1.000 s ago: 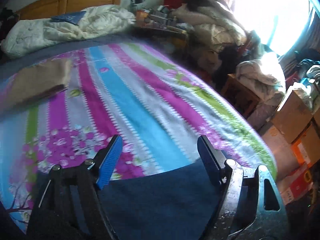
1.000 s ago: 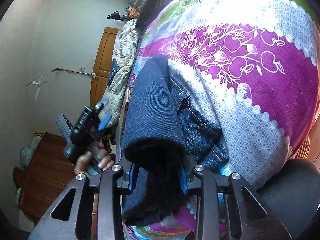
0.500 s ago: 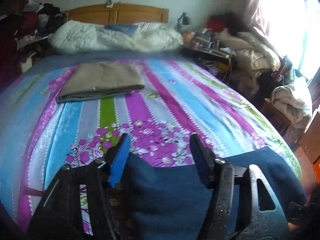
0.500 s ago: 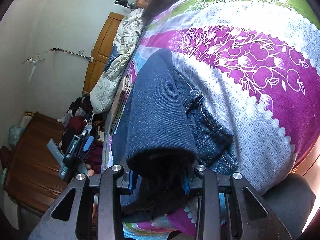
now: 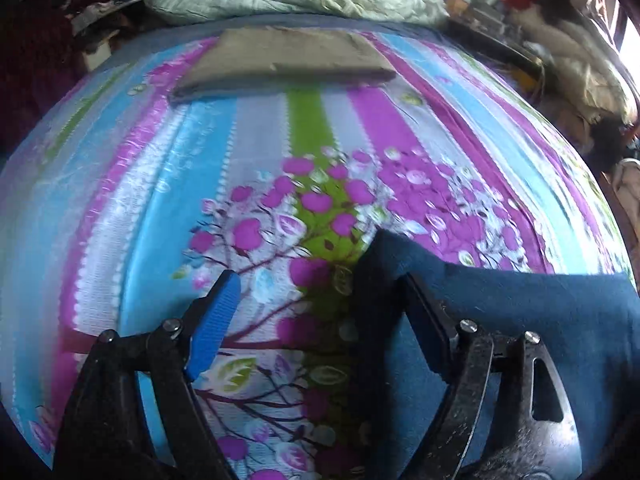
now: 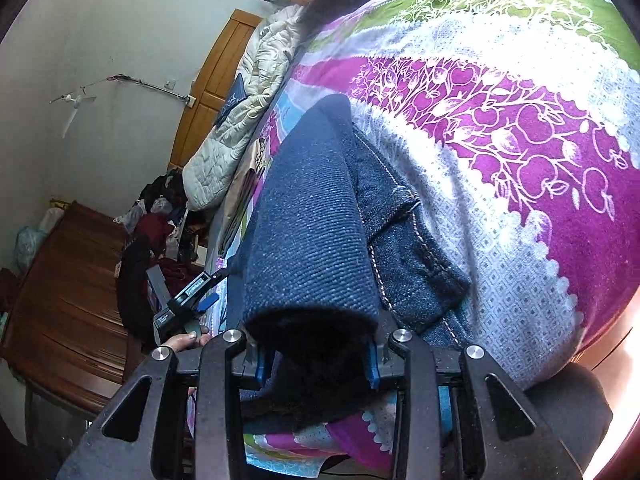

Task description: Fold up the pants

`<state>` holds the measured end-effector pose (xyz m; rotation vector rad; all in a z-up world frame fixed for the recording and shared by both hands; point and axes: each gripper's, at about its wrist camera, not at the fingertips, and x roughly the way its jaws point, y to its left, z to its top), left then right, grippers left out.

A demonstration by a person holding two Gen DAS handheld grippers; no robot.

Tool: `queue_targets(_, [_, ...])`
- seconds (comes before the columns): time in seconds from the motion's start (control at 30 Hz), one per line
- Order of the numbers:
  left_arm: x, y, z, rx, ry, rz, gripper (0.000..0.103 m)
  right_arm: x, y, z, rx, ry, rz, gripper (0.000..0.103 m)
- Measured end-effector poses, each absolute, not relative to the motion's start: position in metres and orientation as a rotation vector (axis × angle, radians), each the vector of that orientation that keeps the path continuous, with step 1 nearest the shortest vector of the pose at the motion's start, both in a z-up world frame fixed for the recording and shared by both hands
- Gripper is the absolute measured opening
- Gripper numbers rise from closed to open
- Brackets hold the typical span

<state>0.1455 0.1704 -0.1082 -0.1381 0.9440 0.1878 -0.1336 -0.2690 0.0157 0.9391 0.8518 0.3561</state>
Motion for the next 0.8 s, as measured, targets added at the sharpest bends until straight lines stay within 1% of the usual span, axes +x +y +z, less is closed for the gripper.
queue_targets(0.03, [0.150, 0.179, -0.110, -0.084, 0.907, 0.289, 0.070, -0.138, -0.272, 0.015, 0.940, 0.844, 0.343, 0.038])
queue_targets(0.1, [0.159, 0.198, -0.114, -0.090, 0.899, 0.355, 0.068, -0.146, -0.279, 0.014, 0.973, 0.826, 0.355, 0.038])
queue_targets(0.13, [0.162, 0.214, -0.118, -0.144, 0.907, 0.374, 0.061, -0.150, -0.282, 0.016, 0.975, 0.817, 0.352, 0.038])
queue_targets(0.17, [0.164, 0.225, -0.121, -0.207, 0.897, 0.361, 0.060, -0.155, -0.283, 0.019, 0.961, 0.807, 0.341, 0.039])
queue_targets(0.27, [0.164, 0.210, -0.117, -0.261, 0.834, 0.179, 0.060, -0.168, -0.287, 0.035, 0.916, 0.746, 0.292, 0.041])
queue_targets(0.3, [0.161, 0.198, -0.116, -0.270, 0.820, 0.091, 0.062, -0.172, -0.286, 0.042, 0.898, 0.718, 0.271, 0.041])
queue_targets(0.4, [0.150, 0.165, -0.122, -0.318, 0.798, -0.128, 0.062, -0.171, -0.276, 0.064, 0.802, 0.643, 0.242, 0.042])
queue_targets(0.47, [0.139, 0.154, -0.128, -0.347, 0.814, -0.196, 0.062, -0.168, -0.271, 0.081, 0.717, 0.614, 0.173, 0.042])
queue_targets(0.53, [0.146, 0.140, -0.161, -0.345, 0.873, -0.234, 0.062, -0.165, -0.276, 0.094, 0.676, 0.605, 0.100, 0.042])
queue_targets(0.6, [0.147, 0.139, -0.181, -0.334, 0.937, -0.222, 0.062, -0.168, -0.289, 0.100, 0.681, 0.607, 0.054, 0.042])
queue_targets(0.63, [0.154, 0.141, -0.206, -0.338, 0.982, -0.221, 0.062, -0.172, -0.294, 0.105, 0.684, 0.582, 0.065, 0.042])
queue_targets(0.67, [0.154, 0.139, -0.210, -0.326, 0.979, -0.232, 0.062, -0.173, -0.295, 0.110, 0.666, 0.569, 0.105, 0.042])
queue_targets(0.7, [0.151, 0.138, -0.207, -0.313, 0.962, -0.239, 0.064, -0.170, -0.292, 0.113, 0.644, 0.576, 0.157, 0.042])
queue_targets(0.73, [0.156, 0.138, -0.211, -0.304, 0.954, -0.246, 0.069, -0.164, -0.283, 0.115, 0.632, 0.593, 0.225, 0.042])
queue_targets(0.8, [0.164, 0.133, -0.218, -0.258, 0.955, -0.245, 0.074, -0.149, -0.269, 0.096, 0.672, 0.613, 0.388, 0.042])
